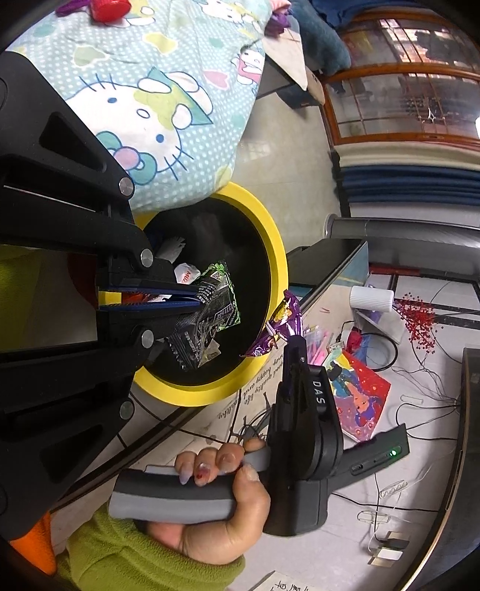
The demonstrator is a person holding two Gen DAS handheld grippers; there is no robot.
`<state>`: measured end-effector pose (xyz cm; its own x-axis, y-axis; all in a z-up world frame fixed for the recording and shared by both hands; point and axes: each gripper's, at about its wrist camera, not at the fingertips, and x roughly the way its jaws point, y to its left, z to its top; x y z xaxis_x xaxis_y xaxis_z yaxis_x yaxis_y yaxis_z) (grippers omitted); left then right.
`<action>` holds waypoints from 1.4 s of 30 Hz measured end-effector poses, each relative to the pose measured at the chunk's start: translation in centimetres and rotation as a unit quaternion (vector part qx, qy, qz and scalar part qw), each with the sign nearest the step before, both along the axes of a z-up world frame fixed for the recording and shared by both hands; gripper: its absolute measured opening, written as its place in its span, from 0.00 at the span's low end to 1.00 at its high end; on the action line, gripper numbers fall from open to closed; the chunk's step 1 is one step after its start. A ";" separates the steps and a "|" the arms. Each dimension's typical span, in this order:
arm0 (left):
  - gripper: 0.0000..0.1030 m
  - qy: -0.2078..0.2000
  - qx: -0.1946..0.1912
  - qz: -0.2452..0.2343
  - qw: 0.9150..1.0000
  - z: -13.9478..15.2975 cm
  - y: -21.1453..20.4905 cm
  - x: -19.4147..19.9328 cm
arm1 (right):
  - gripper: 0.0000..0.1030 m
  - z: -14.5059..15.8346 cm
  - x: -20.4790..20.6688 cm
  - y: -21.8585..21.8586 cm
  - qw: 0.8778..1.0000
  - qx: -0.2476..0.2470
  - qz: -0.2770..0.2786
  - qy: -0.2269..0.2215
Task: Collect trash
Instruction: 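Open both tools over the yellow bin to drop the wrappers, then move both open tools back over the red can and yellow wrapper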
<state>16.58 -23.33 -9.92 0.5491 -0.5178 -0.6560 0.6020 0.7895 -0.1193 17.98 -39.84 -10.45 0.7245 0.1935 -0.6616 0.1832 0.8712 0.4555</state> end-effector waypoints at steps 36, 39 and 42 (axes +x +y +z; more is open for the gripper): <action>0.89 -0.026 -0.046 0.136 0.989 2.8 8.0 -1.2 | 0.69 3.5 -1.2 3.6 0.998 -0.014 0.027 -0.054; 0.89 -0.033 -0.047 0.151 0.987 3.0 9.2 -1.5 | 0.71 4.4 -1.8 5.1 0.996 -0.034 0.036 -0.075; 0.89 -0.040 -0.048 0.170 0.983 3.3 10.3 -1.5 | 0.73 4.9 -2.3 6.6 0.994 -0.043 0.049 -0.088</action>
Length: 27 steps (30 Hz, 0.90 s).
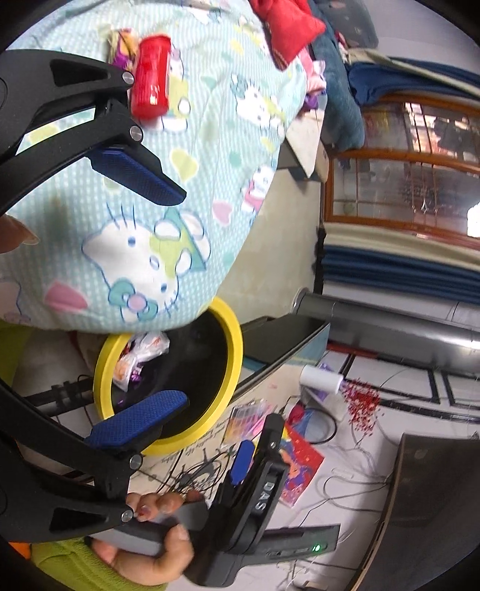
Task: Collect trash
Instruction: 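Move both open tools back over the red can and yellow wrapper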
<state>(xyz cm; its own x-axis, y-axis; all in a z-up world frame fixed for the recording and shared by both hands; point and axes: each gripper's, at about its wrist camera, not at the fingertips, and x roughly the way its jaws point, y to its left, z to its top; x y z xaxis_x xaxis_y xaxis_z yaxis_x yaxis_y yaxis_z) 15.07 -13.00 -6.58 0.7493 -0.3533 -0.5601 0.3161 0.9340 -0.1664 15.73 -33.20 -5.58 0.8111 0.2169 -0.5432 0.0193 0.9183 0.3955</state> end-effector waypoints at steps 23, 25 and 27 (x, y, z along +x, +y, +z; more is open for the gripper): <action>0.89 -0.013 -0.030 0.136 0.990 1.3 10.1 -1.1 | 0.77 1.1 -1.1 11.9 0.983 -0.092 0.154 -0.037; 0.89 -0.009 -0.031 0.150 0.988 1.2 11.2 -1.3 | 0.77 1.0 -1.1 12.9 0.981 -0.099 0.166 -0.036; 0.89 0.000 -0.036 0.162 0.986 1.0 12.4 -1.5 | 0.77 1.0 -1.0 13.9 0.978 -0.104 0.180 -0.035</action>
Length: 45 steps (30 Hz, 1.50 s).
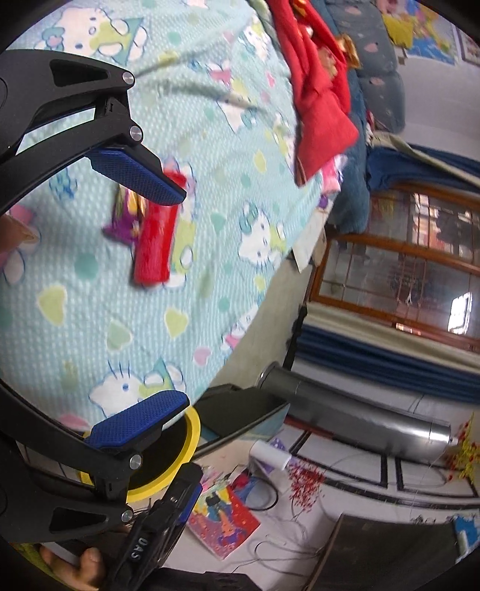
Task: Collect trash
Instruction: 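Move both open tools back over the red can and yellow wrapper, then grasp the yellow wrapper with the left tool while the right tool grasps the red can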
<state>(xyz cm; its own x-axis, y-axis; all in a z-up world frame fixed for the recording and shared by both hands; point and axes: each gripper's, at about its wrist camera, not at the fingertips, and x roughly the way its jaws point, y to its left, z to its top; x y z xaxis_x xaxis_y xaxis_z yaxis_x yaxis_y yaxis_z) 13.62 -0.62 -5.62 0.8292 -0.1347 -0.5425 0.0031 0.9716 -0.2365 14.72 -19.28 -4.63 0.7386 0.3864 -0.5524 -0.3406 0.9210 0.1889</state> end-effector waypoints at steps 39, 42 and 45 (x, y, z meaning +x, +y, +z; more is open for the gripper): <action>0.31 0.142 -0.292 0.091 0.942 -7.2 11.6 2.2 | 0.77 -5.7 4.1 16.2 0.967 -0.148 0.207 0.021; 0.26 0.139 -0.297 0.093 0.940 -7.4 12.1 2.5 | 0.77 -6.0 4.4 17.0 0.964 -0.151 0.218 0.023; 0.22 0.133 -0.294 0.089 0.942 -7.4 12.1 2.4 | 0.77 -6.2 4.8 17.7 0.962 -0.146 0.229 0.031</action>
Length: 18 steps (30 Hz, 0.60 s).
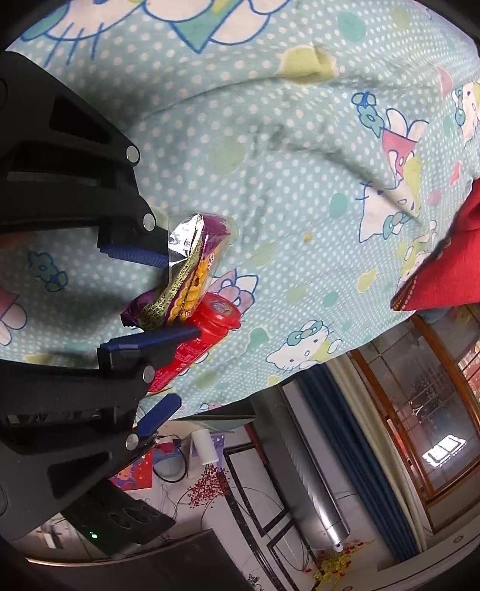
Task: Collect trash
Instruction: 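Grasp the yellow wrapper with the left tool while the right tool grasps the red can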
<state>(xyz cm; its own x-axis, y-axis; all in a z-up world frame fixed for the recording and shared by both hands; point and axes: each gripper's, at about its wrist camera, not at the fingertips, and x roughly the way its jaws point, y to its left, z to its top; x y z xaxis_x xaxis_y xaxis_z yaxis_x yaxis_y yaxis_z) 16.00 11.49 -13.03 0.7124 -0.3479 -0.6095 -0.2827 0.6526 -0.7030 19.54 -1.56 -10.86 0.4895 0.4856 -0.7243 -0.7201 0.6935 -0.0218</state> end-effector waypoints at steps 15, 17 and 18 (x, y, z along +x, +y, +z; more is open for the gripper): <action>0.15 -0.033 0.018 -0.006 0.999 0.8 0.2 -1.5 | 0.43 -0.9 0.2 2.1 0.998 0.020 0.037 0.043; 0.15 -0.040 0.032 -0.009 0.999 1.4 0.0 -1.8 | 0.41 -0.9 0.0 1.9 0.998 0.023 0.035 0.042; 0.15 -0.042 0.037 -0.011 0.998 1.6 -0.1 -1.9 | 0.41 -0.9 -0.2 1.7 0.998 0.028 0.032 0.042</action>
